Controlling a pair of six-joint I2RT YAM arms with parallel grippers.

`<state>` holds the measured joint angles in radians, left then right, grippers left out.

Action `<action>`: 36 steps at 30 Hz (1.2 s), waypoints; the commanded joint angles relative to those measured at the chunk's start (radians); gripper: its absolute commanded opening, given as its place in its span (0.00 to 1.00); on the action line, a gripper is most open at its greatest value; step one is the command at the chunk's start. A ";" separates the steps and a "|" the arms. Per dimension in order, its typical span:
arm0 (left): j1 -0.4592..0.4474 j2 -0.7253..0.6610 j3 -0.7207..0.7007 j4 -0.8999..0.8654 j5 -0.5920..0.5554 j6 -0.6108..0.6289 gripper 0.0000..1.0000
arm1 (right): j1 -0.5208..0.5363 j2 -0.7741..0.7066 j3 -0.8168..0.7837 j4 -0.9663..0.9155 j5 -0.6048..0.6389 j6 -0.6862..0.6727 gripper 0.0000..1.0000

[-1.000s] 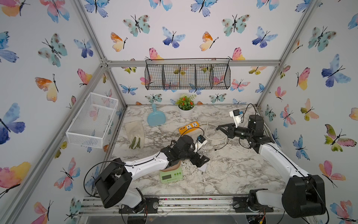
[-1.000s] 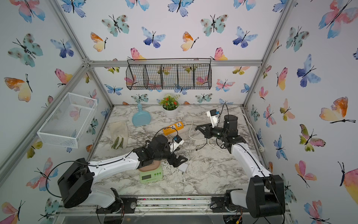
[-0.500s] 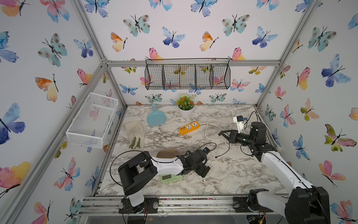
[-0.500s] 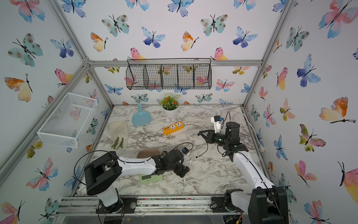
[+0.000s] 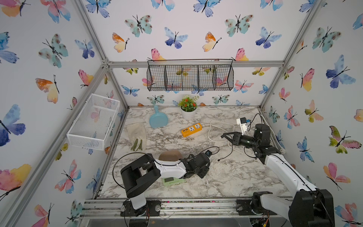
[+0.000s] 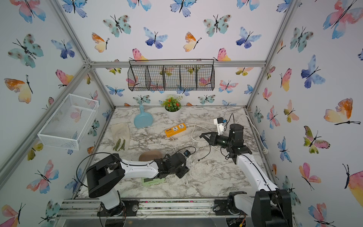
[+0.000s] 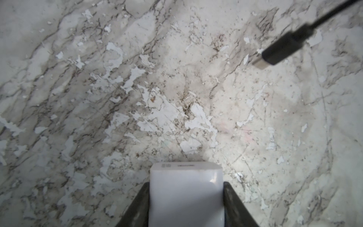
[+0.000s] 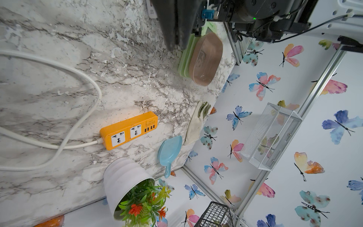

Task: Charge the electronic scale
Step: Pick up the plug from the center of the board, then insert the charging cable into the plug.

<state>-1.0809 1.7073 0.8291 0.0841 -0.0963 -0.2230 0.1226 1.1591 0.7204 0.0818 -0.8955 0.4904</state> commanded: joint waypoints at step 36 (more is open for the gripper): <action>0.222 -0.217 -0.259 1.061 0.236 0.479 0.10 | 0.241 0.052 -0.130 0.676 -0.029 0.211 0.02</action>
<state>-0.8677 1.4845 0.5468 1.0904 0.1196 0.2771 0.3595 1.2194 0.5987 0.7200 -0.9489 0.7372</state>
